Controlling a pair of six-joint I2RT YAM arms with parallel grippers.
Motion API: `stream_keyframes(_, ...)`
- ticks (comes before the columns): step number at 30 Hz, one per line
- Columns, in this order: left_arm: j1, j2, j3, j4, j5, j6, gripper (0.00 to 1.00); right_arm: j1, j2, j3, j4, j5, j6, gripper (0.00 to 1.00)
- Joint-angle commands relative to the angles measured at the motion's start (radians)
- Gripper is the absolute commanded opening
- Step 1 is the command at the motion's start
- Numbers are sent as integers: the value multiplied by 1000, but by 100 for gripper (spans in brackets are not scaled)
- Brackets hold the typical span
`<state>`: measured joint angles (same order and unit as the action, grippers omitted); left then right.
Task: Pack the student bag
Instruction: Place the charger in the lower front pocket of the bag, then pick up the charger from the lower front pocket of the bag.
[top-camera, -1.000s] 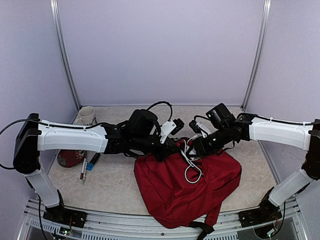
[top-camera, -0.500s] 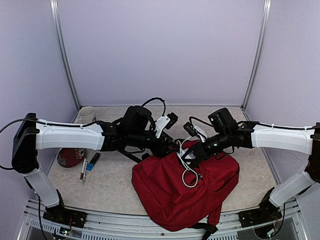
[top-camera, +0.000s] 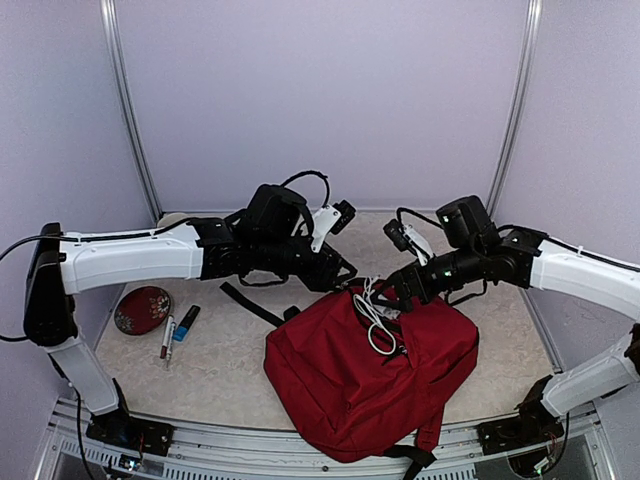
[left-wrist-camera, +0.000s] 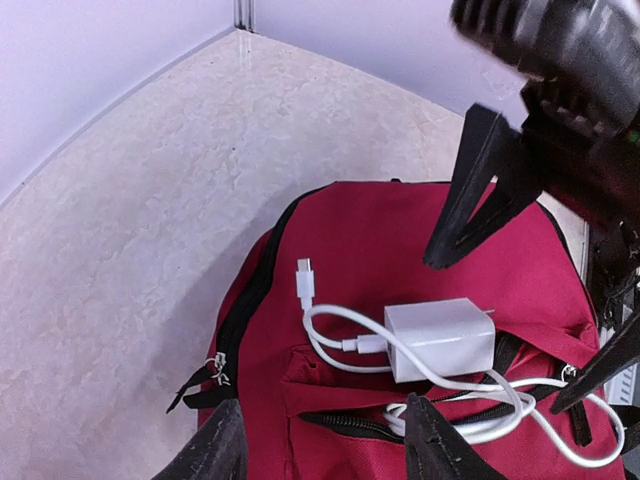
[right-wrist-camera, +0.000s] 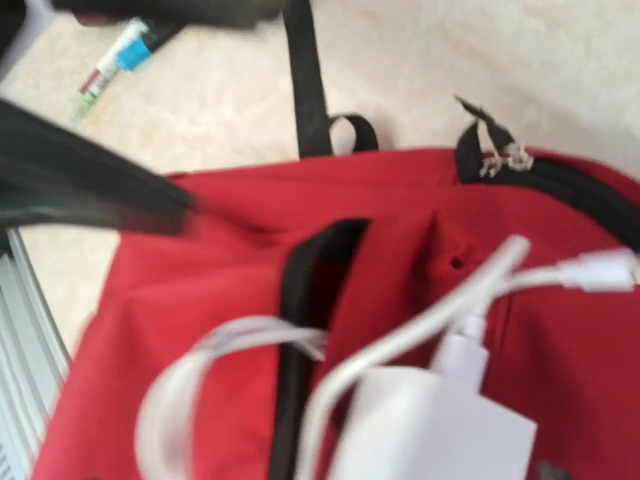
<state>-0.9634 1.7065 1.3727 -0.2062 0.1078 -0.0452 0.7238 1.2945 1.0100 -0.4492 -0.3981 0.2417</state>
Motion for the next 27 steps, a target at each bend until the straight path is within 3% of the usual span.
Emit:
stream_keyframes(1, 3, 38, -5, -52, 58, -16, 53, 57, -85, 11, 5, 89, 41, 94)
stream_keyframes(6, 4, 43, -30, -17, 64, -30, 59, 190, -121, -27, 50, 440, 85, 92)
stream_keyframes(13, 3, 95, -30, -6, 69, -35, 60, 190, 12, -28, -52, 650, 194, 96)
stream_keyframes(15, 4, 100, -35, 4, 79, -37, 59, 189, 28, -32, -42, 639, 194, 95)
stream_keyframes(17, 2, 102, -44, 19, 88, -40, 59, 189, 39, -45, 18, 560, 175, 87)
stream_keyframes(23, 2, 101, -56, 22, 92, -31, 58, 157, 49, -94, 97, 471, 176, 48)
stream_keyframes(24, 2, 100, -61, 22, 92, -29, 57, 144, 47, -102, 98, 438, 178, 45)
stream_keyframes(27, 2, 91, -71, 22, 82, -24, 53, 109, 43, -121, 57, 457, 198, 47)
